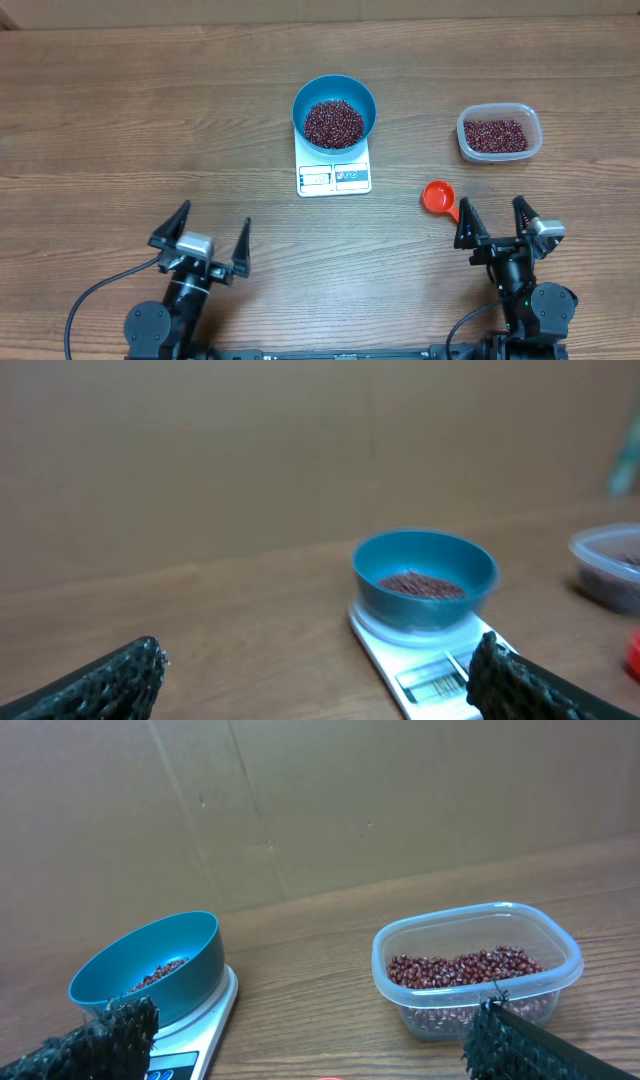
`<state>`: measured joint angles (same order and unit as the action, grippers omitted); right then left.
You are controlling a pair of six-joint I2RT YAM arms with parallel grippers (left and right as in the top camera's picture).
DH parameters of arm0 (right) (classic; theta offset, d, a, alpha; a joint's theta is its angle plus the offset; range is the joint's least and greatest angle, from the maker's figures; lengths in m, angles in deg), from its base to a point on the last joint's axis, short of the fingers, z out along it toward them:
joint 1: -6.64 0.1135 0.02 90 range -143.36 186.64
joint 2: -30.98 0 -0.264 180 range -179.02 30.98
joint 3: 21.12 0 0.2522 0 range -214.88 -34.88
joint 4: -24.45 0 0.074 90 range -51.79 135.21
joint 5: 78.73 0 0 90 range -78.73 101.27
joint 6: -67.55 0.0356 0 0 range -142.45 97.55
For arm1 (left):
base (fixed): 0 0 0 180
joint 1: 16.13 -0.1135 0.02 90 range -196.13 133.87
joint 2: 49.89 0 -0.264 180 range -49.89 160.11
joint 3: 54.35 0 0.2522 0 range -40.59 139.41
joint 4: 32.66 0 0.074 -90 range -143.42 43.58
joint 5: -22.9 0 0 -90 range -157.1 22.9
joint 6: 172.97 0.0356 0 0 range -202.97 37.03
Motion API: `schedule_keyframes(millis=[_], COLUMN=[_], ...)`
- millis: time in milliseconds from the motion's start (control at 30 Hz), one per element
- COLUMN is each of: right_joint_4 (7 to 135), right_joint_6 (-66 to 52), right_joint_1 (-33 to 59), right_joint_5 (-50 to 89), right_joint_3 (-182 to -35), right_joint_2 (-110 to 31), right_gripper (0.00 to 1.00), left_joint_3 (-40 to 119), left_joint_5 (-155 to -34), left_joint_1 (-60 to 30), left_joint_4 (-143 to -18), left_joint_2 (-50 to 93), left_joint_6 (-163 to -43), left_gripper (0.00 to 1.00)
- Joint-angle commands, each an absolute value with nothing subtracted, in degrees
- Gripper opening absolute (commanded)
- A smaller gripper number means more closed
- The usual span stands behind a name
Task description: Scoop item into bowl and weigh 150g on scale
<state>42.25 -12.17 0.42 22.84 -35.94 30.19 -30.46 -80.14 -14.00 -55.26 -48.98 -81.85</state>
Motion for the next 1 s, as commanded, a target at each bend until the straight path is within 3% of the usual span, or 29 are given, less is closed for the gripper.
schedule_keyframes(millis=[0, 167, 967], right_joint_4=[41.92, 41.92, 41.92], right_joint_6=[-12.27, -12.27, -12.27], right_joint_1=[0.9, 0.9, 0.9], right_joint_5=[22.23, 22.23, 22.23], right_joint_3=[-35.33, -35.33, -35.33], right_joint_2=[30.82, 30.82, 30.82], right_gripper=[1.0, 1.0, 1.0], left_joint_3=[-34.06, -37.95, -40.33], left_joint_5=[-73.91, -72.82, -70.98], left_joint_1=[-14.39, -14.41, -15.35], left_joint_4=[-50.76, -45.9, -50.63], left_joint_2=[-49.74, -49.74, -49.74], left_joint_6=[-84.91, -84.89, -79.27], left_gripper=[1.0, 1.0, 1.0])
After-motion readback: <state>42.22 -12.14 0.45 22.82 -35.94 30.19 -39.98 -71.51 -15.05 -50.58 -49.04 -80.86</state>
